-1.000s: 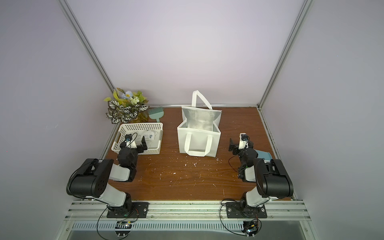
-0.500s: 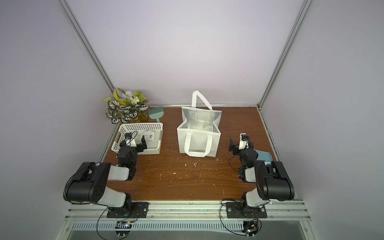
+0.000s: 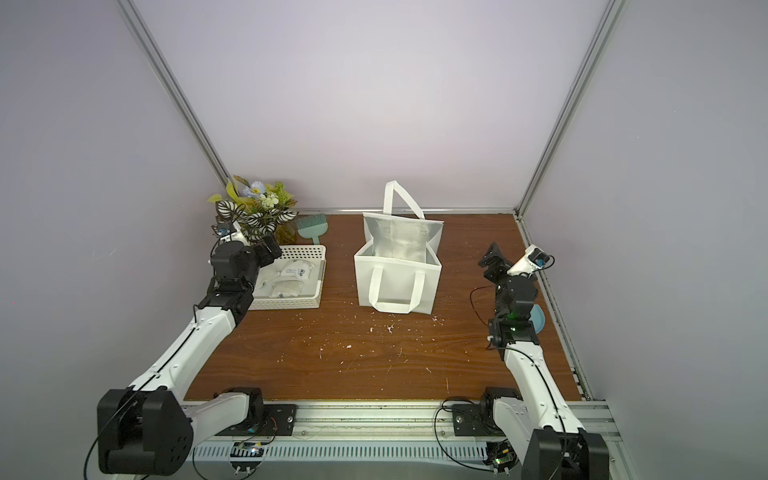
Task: Place the ice pack in the delivery bag
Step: Pick up the delivery bag from the center of the board.
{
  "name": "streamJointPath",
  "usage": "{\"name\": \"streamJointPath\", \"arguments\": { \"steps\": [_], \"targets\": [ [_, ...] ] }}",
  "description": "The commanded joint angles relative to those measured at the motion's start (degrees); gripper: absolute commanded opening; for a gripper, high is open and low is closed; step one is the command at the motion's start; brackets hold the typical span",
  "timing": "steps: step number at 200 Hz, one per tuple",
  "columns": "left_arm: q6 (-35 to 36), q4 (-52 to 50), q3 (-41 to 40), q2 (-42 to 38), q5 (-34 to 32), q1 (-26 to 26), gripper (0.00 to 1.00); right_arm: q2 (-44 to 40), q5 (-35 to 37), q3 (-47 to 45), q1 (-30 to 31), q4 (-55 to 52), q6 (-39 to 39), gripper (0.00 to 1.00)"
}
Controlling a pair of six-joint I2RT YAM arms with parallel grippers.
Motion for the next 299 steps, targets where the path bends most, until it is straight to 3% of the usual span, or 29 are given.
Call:
{"name": "streamJointPath", "arguments": {
  "steps": [1,21,48,69,92,114,141,160,203,219,235,254,263,299],
  "targets": [
    [-2.65,-9.82,0.89,-1.00,7.36,0.29,0.99,2.80,-6.21,12.62,2.86,-16.99,-1.16,1.00],
    [-2.25,-11.11,0.75,-1.00,9.53,-0.70,1.00,7.24,-5.30,24.68,8.23,-30.01,-5.57,1.00],
    [-0.93,-15.45,2.81,1.47,7.01,-4.56,1.00,13.71,-3.96,38.03,17.32,-43.38,-9.60,1.00],
    [-0.98,-16.51,3.67,2.66,8.28,-5.28,1.00,18.46,-4.62,45.12,21.90,-51.60,-9.51,1.00],
    [-1.44,-16.32,3.93,2.83,9.91,-5.53,1.00,20.96,1.40,49.66,27.06,-57.95,-9.26,0.99],
    [-1.01,-16.91,4.25,3.27,11.08,-5.80,0.99,22.42,3.84,52.43,29.72,-62.25,-9.93,0.80],
    [-0.36,-18.12,4.41,3.87,11.14,-5.90,0.98,24.73,5.64,53.31,31.40,-65.58,-10.12,0.71],
    [0.26,-18.70,4.67,4.29,11.68,-5.89,0.98,25.95,7.79,53.20,31.60,-66.57,-9.97,0.51],
    [2.01,-21.35,6.13,6.30,11.86,-6.08,0.95,27.29,9.36,51.88,31.58,-66.32,-11.04,0.49],
    [2.80,-22.22,6.77,7.39,11.85,-6.17,0.92,27.18,9.56,51.17,31.60,-66.25,-11.26,0.31],
    [3.56,-23.76,8.22,9.36,11.77,-6.34,0.89,25.90,8.58,50.38,31.63,-64.92,-11.60,0.25],
    [4.60,-26.35,10.40,12.62,11.10,-6.43,0.82,24.22,7.24,49.79,31.66,-63.54,-11.93,0.12],
    [5.07,-27.61,11.67,14.44,10.50,-6.43,0.82,23.89,6.72,49.80,31.67,-63.28,-12.18,0.00],
    [8.55,-30.77,15.75,22.07,6.77,-6.43,0.77,22.97,4.77,49.45,32.16,-62.99,-12.71,0.00]
  ]
}}
